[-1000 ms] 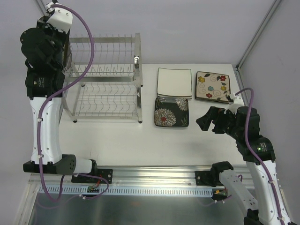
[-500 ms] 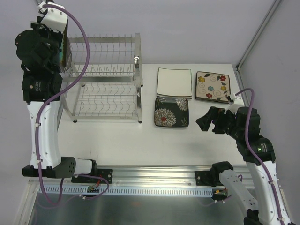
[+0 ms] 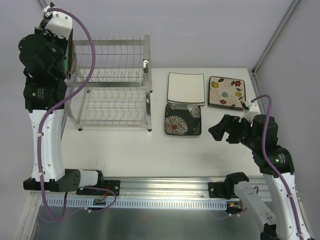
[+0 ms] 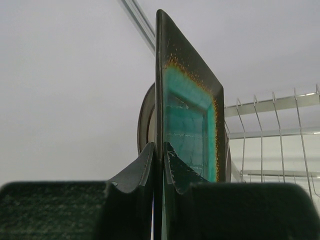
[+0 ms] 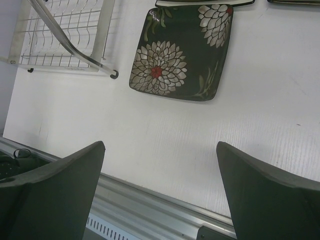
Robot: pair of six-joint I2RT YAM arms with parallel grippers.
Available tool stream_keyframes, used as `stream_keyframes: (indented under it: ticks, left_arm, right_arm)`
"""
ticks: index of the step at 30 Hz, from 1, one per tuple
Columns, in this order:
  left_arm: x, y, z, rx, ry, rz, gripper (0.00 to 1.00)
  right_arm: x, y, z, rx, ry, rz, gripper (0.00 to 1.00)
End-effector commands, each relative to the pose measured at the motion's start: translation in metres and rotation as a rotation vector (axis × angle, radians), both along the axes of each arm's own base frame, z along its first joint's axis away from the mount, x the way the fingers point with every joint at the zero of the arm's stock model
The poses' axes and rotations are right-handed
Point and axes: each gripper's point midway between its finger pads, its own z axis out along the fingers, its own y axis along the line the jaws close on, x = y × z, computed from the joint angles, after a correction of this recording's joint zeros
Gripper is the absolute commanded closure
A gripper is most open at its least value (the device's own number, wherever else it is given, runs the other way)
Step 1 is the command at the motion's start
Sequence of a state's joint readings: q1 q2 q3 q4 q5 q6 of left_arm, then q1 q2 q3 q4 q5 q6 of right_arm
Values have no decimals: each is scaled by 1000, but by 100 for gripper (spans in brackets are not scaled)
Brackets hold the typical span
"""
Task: Load the plates into the dish rack
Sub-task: Insert the plate into the dish rack
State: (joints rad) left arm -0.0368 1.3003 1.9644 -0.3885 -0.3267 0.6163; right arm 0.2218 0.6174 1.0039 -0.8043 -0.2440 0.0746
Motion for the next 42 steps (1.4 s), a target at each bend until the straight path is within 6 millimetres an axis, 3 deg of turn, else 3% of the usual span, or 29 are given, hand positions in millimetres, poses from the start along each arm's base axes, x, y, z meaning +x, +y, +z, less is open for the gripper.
stream_keyframes:
  ticks: [1, 19, 30, 38, 42]
  left_arm:
    - [-30, 9, 63, -9, -238, 37, 100]
    - [7, 19, 31, -19, -121, 101, 100]
    - [29, 15, 21, -15, -90, 82, 80]
    - [42, 18, 14, -16, -73, 92, 80]
    - [47, 17, 14, -10, -72, 79, 74]
  right_arm:
    - [0, 5, 5, 12, -15, 23, 1]
    - [3, 7, 0, -5, 15, 40, 0]
    - [4, 5, -2, -21, 23, 39, 0]
    - [4, 4, -2, -29, 21, 39, 0]
    - [4, 3, -2, -37, 18, 33, 0]
